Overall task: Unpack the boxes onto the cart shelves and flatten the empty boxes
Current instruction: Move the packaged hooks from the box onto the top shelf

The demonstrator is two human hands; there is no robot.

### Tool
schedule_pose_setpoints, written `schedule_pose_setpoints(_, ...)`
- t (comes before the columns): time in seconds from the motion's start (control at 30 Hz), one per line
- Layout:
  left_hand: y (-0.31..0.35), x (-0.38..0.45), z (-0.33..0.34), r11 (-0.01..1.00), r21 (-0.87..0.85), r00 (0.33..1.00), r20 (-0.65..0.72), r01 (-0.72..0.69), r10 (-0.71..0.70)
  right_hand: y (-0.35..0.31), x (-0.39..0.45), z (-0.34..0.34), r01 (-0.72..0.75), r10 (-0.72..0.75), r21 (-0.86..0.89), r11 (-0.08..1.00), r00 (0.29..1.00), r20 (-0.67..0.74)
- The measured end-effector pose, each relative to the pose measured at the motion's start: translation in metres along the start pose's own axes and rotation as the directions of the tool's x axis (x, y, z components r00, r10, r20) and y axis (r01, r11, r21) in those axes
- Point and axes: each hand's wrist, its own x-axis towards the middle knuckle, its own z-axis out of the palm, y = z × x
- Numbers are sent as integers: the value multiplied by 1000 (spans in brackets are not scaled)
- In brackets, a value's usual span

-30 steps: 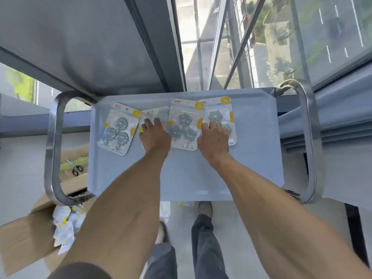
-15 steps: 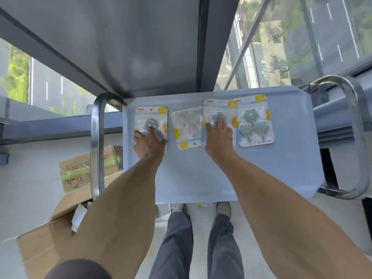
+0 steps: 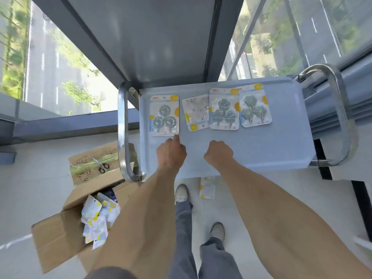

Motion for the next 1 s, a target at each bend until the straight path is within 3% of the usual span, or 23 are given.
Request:
schedule_pose_setpoints(0.17, -16, -59, 53, 999, 10, 998, -53, -38, 39, 41, -34, 77, 61, -77, 141, 988, 991, 106)
schedule_pose_setpoints(0.33, -30, -94, 170, 992, 31, 989, 82, -124, 121, 103, -28, 184, -12, -4, 164, 986, 995, 96)
schedule_pose_setpoints(0.47, -52, -88, 302, 995, 89, 952, 301, 38, -63, 153, 17, 288, -113, 91, 178, 978, 988, 127)
schedule_pose_setpoints(0.6, -76, -57, 440, 975, 67, 893, 391, 213, -222, 178, 96, 401, -215, 194, 211, 954, 974, 119)
schedule_pose_setpoints(0.8, -96, 10, 596, 969, 41, 872, 428, 244, -238, 183, 212, 548, -308, 262, 304, 901, 947, 184)
schedule_pose_setpoints(1.0, -105, 66, 693, 926, -108, 849, 449, 361, -279, 194, 297, 624, -308, 268, 334, 891, 950, 160)
